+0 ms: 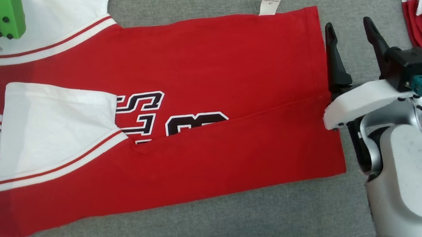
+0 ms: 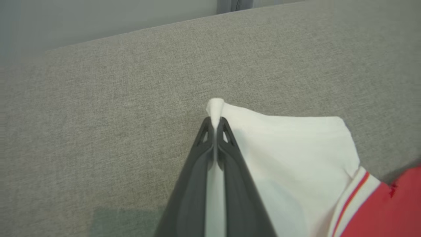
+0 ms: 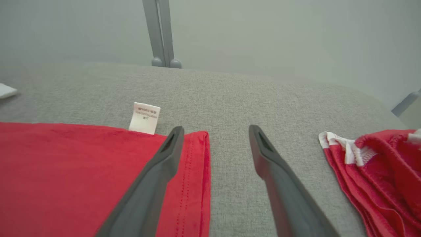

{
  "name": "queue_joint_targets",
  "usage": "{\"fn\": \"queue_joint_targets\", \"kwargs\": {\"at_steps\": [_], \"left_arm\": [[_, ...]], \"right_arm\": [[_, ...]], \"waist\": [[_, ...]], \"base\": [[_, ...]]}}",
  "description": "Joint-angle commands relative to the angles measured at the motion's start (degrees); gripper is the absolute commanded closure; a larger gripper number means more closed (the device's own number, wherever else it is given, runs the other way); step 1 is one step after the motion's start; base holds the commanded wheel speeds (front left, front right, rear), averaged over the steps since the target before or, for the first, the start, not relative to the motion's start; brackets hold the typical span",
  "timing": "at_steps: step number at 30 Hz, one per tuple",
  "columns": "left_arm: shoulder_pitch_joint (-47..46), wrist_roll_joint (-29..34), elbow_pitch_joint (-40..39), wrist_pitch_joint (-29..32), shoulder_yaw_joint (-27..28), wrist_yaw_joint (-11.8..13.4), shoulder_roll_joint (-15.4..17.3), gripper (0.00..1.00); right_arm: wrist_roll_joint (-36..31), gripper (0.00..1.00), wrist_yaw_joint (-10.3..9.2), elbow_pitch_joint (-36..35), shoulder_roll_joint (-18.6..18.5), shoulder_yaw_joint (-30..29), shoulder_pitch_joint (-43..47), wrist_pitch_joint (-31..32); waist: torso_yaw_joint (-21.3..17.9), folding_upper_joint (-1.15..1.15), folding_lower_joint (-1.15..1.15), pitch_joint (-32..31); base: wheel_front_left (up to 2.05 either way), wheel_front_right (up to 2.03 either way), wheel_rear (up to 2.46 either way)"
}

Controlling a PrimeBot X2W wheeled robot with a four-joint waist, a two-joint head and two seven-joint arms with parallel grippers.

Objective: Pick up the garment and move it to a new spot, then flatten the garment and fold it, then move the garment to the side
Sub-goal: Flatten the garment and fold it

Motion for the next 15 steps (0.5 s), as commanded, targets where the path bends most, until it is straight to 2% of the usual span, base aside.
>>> {"fn": "queue_joint_targets", "kwargs": {"at_steps": [1,9,15], "left_arm": [[-1.0,-0.3,-0.5,-0.8,0.3,0.3,-0.3,1.0],[0.3,-1.7,-3.7,-4.2,0.7,-0.5,-2.4,1.0],[1.0,-1.8,-6.3,-5.1,-0.4,-1.0,-3.8,1.0]], "right_arm": [[-0.1,0.0,-0.07,1.6,-1.4,0.8,-1.8,0.9],[5.0,0.0,-0.07,12.2,-8.0,9.0,-9.7,6.9],[11.7,0.0,-0.07,18.8,-11.4,16.2,-15.0,11.8]], "waist": [[1.4,0.0,0.0,-0.5],[5.8,0.0,0.0,-0.9],[8.0,0.0,0.0,-0.3]], "base": [[0.0,0.0,0.0],[0.0,0.0,0.0],[0.0,0.0,0.0]]}}
